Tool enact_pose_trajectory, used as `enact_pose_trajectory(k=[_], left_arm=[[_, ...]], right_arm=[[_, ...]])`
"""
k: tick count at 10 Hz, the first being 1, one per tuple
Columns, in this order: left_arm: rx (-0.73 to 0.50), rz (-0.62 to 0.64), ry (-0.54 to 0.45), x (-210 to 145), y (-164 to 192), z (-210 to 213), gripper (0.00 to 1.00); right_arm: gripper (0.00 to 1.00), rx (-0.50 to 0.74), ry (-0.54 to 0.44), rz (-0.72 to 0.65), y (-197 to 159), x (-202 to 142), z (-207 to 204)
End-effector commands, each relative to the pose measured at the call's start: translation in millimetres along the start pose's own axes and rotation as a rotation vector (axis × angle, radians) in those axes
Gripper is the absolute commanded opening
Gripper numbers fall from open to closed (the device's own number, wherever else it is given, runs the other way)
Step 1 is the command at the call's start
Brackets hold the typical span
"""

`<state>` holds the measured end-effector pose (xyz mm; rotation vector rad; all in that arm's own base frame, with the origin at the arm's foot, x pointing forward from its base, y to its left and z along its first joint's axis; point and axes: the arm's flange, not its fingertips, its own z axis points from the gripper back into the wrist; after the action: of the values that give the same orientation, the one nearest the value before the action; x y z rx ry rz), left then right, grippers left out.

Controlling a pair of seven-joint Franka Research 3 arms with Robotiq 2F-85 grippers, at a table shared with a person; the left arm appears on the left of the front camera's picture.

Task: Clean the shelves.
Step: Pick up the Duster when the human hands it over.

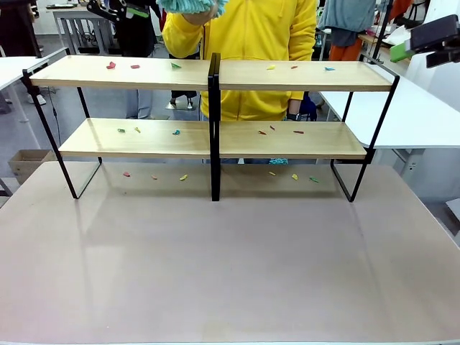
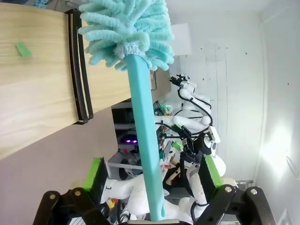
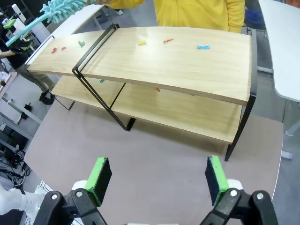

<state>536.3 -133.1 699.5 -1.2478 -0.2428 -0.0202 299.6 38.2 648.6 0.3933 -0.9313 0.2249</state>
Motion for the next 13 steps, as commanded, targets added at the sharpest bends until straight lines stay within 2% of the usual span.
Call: enact_pose_trajectory(k=[1,2,3,4,5,7,8,9,10,13], left_arm=[[0.022,0.006,-0.014,-4.3,1.4,-4.8,1.00],[0.020,0.007,-0.012,-4.0,1.5,-5.7,1.00],[0.017,-0.014,-0.020,-4.3,0.3,-5.6,0.59],[0.012,-0.032,-0.028,-4.6,0.1,-4.2,0.40],[0.015,-0.041,-0.036,-5.9,-0.5,-3.7,0.00],[0.020,-0.064,-0.071,-4.1,0.4,-5.6,0.00],[0.020,-0.065,-0.067,-3.1,1.4,-7.2,0.14],[0.023,-0.064,-0.066,-2.5,3.2,-9.0,0.03],[0.024,-0.069,-0.067,-2.4,2.9,-9.3,0.00],[0.033,-0.080,-0.080,-3.4,1.5,-6.6,0.00]], right_arm=[[1.00,0.003,0.001,0.001,-0.6,0.2,0.0],[1.00,0.003,0.001,0.001,-0.6,0.2,0.0],[1.00,0.003,0.001,0.001,-0.6,0.2,0.0],[1.00,0.003,0.001,0.001,-0.6,0.2,0.0],[1.00,0.003,0.001,0.001,-0.6,0.2,0.0],[1.00,0.003,0.001,0.001,-0.6,0.2,0.0],[1.00,0.003,0.001,0.001,-0.6,0.2,0.0],[1.00,0.003,0.001,0.001,-0.6,0.2,0.0],[1.00,0.003,0.001,0.001,-0.6,0.2,0.0],[1.00,0.003,0.001,0.001,-0.6,0.2,0.0]])
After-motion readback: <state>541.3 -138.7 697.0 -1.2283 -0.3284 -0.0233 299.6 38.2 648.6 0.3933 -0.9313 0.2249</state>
